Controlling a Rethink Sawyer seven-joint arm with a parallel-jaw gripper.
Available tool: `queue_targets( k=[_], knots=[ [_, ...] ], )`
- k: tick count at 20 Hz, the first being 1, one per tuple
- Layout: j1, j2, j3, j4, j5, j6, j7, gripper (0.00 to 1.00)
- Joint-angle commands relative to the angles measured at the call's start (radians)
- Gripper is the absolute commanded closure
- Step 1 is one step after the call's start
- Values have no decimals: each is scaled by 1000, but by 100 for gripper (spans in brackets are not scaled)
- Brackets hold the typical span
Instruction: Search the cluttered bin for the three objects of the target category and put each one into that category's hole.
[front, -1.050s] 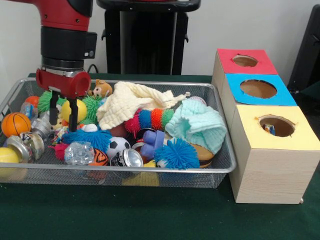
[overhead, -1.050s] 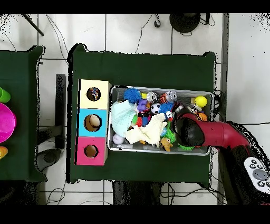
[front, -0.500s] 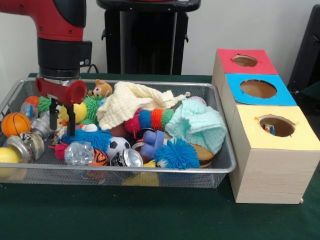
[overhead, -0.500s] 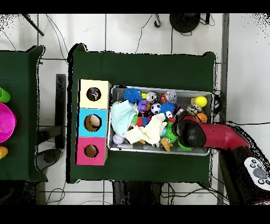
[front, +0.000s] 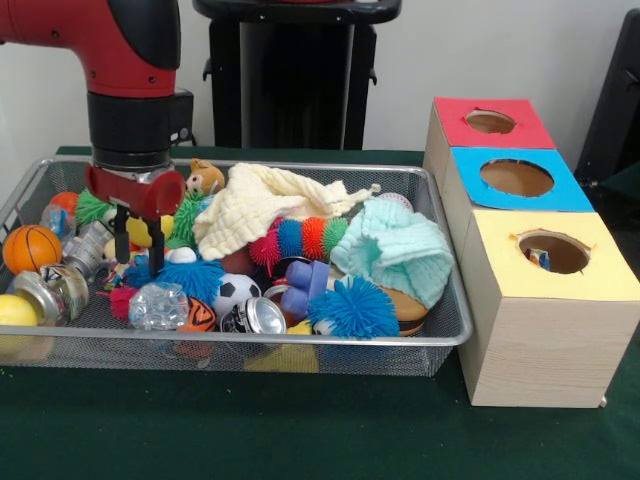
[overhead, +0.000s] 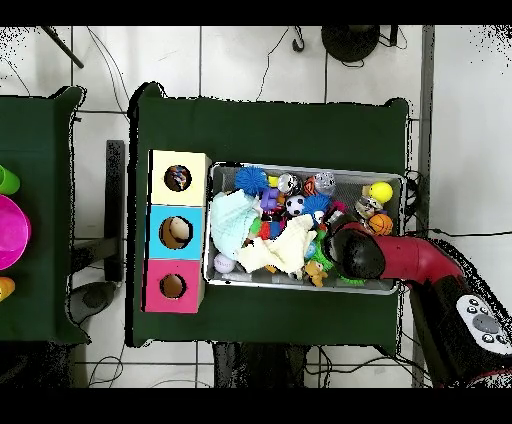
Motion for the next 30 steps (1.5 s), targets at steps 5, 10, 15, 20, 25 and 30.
queue_targets(
  k=[5, 10, 15, 20, 25, 30],
  knots=[
    [-18, -2, 1, 56, -106, 112, -188, 0],
    [-34, -18, -11, 65, -122, 116, -188, 0],
    [-30, 4, -11, 35, -134, 119, -178, 0],
    [-23, 22, -9, 12, -139, 124, -172, 0],
    [-35, 60, 9, -22, -138, 151, -206, 0],
    [-17, 114, 0, -60, -150, 142, -189, 0]
  ],
)
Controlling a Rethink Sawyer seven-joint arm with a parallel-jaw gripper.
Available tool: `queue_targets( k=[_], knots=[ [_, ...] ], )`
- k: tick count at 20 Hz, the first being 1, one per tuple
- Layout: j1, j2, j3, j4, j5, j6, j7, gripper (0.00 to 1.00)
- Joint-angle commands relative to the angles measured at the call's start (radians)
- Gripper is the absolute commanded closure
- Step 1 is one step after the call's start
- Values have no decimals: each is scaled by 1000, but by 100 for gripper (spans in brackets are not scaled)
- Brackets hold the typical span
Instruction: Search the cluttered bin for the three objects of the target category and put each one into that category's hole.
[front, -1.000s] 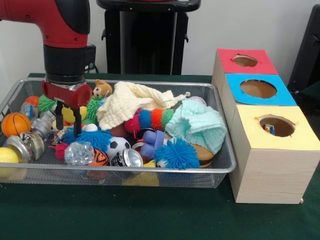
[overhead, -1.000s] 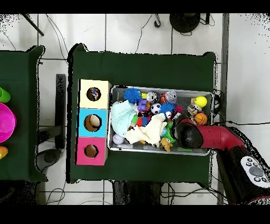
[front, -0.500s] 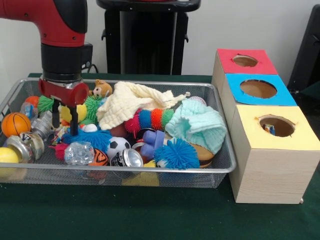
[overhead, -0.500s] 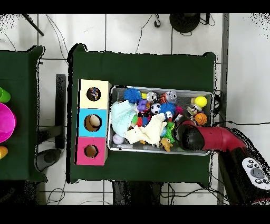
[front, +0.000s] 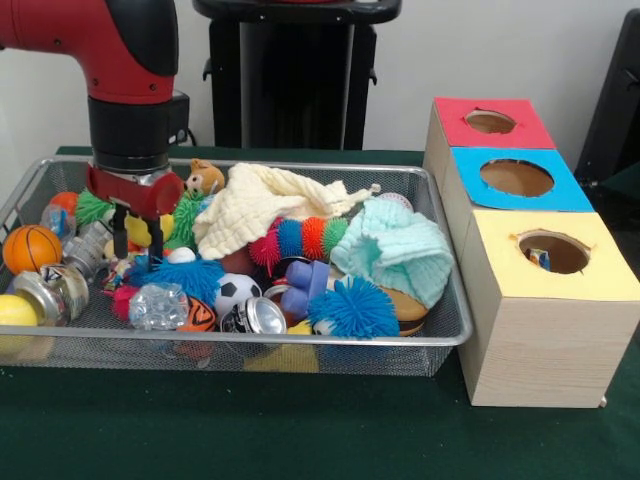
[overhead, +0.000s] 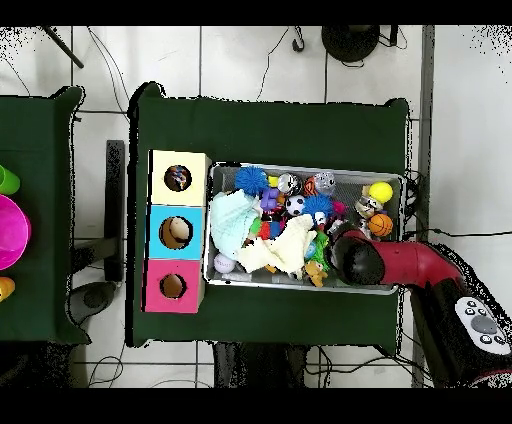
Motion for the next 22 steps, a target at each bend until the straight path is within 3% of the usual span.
queue_targets(
  k=[1, 14, 22],
  knots=[
    [-1, 96, -2, -63, -84, 114, -181, 0],
    [31, 105, -68, -63, -90, 88, -125, 0],
    [0, 66, -53, -48, -74, 139, -188, 0]
  ],
)
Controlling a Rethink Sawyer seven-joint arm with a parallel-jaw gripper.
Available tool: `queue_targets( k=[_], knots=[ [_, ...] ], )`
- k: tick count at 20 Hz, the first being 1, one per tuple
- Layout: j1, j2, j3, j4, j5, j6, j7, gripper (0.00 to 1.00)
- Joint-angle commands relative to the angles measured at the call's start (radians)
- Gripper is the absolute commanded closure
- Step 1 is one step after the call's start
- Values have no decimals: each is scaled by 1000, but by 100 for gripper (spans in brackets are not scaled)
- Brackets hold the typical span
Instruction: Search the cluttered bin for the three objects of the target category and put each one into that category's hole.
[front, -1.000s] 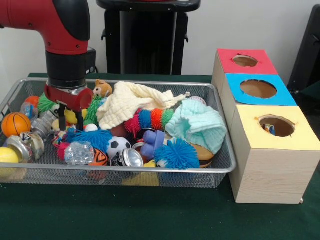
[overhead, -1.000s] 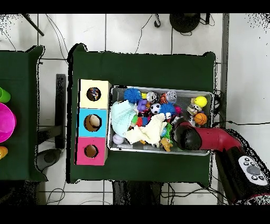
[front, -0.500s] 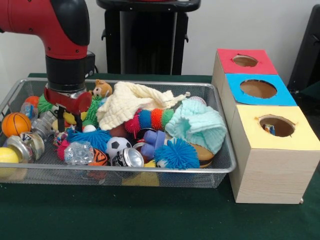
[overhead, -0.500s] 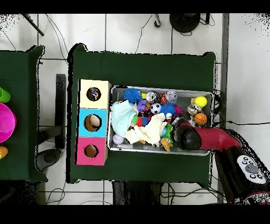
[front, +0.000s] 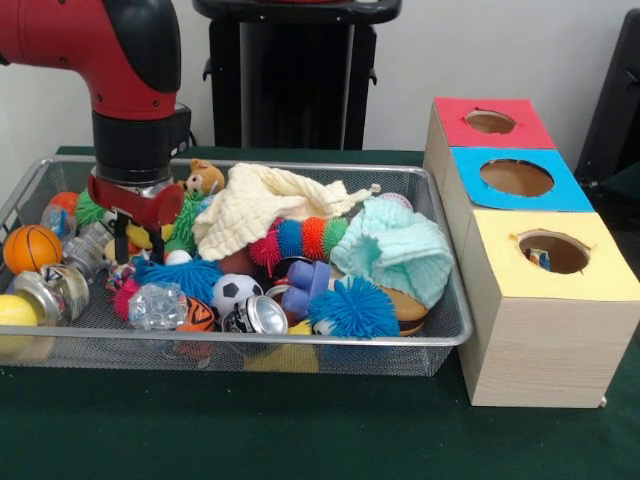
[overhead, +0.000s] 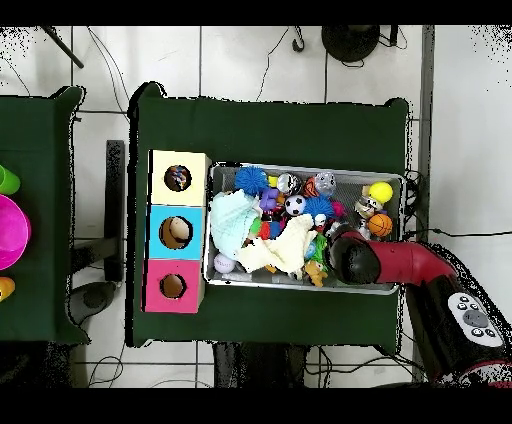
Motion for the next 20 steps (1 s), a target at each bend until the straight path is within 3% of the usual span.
queue_targets(
  k=[1, 12, 20],
  knots=[
    [-27, 27, -17, -21, -70, 144, -192, 0],
    [-27, -30, -13, -39, -52, 225, -238, 0],
    [-57, 86, 36, -130, -86, 216, -269, 0]
  ],
)
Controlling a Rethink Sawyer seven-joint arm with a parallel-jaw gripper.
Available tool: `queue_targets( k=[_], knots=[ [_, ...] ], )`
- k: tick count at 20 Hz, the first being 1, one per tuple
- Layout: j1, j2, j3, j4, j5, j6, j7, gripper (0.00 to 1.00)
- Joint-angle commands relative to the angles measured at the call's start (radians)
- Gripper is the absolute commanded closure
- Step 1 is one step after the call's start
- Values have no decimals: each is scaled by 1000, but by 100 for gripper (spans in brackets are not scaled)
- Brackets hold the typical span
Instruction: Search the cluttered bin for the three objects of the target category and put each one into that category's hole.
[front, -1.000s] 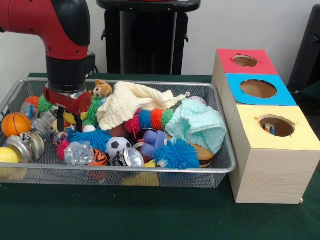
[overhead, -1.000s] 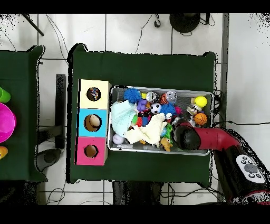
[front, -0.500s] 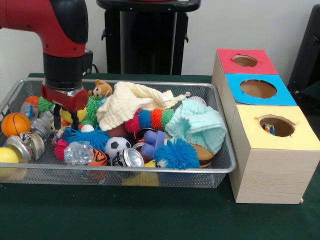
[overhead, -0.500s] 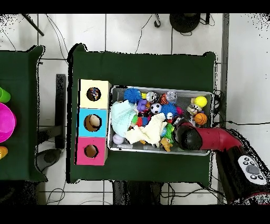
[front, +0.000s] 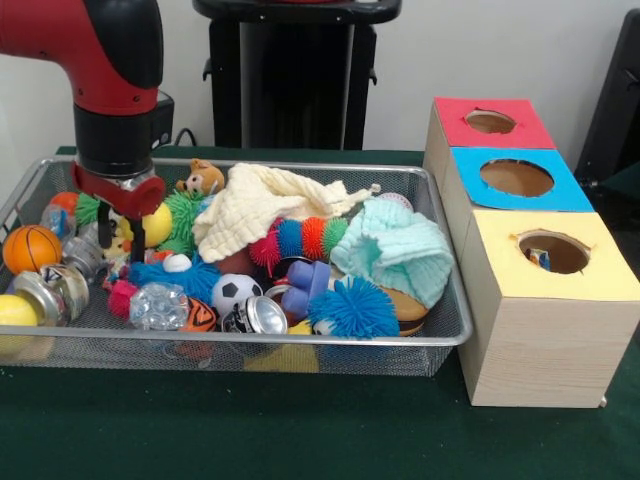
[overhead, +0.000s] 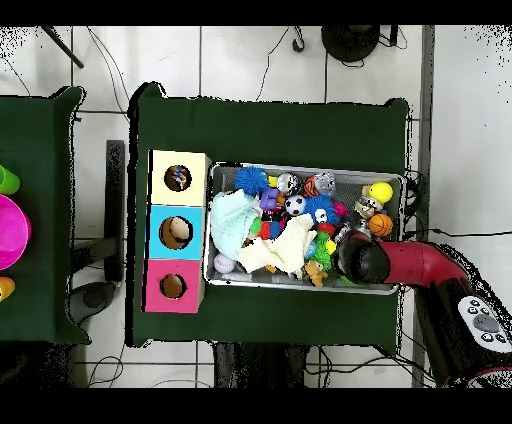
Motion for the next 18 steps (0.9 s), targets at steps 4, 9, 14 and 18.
queue_targets(
  k=[4, 9, 14, 18],
  knots=[
    [-40, 157, 57, -140, -98, 67, -259, 0],
    [-18, 194, 53, -157, -107, 24, -219, 0],
    [-17, 205, 68, -161, -111, -11, -210, 0],
    [-19, 207, 71, -164, -131, -62, -200, 100]
  ],
)
